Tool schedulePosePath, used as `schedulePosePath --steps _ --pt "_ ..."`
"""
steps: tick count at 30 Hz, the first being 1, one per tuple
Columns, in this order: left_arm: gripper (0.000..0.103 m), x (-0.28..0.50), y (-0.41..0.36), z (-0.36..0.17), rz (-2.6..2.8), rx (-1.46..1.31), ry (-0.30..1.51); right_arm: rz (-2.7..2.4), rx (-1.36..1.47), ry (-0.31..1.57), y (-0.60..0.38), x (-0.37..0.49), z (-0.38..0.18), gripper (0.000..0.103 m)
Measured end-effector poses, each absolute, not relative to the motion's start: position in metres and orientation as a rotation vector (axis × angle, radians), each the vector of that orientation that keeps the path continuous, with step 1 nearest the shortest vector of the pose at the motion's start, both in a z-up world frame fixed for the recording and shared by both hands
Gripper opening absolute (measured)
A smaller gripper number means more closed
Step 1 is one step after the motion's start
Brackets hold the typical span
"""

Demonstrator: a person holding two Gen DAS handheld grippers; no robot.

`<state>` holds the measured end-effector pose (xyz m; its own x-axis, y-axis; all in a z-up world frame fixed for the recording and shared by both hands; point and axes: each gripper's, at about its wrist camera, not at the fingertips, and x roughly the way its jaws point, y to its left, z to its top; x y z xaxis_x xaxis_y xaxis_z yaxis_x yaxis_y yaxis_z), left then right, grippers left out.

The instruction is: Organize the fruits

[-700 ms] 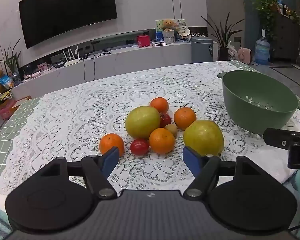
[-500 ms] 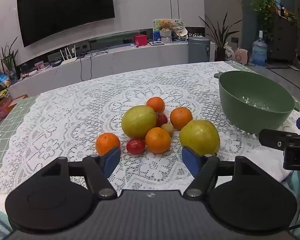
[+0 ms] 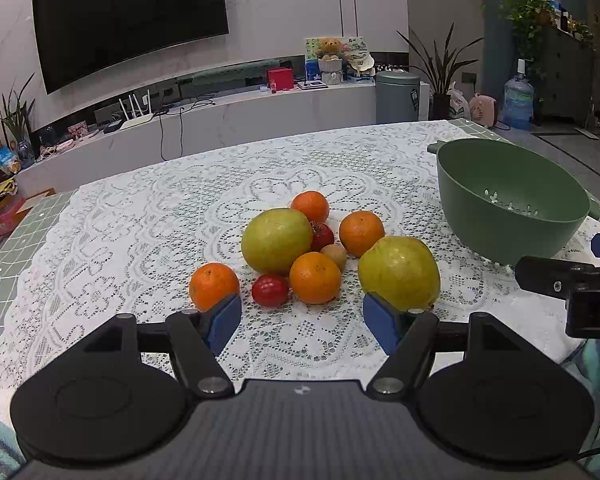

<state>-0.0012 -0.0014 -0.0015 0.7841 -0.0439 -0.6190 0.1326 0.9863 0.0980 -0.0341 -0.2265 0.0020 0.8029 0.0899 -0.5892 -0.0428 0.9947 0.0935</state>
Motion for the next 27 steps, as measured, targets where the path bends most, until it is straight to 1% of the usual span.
schedulePosePath --steps 27 --pt "0.082 -0.0020 0.0023 -0.0014 -0.092 0.131 0.660 0.065 0.060 0.619 -0.2260 -0.0365 0.0039 0.099"
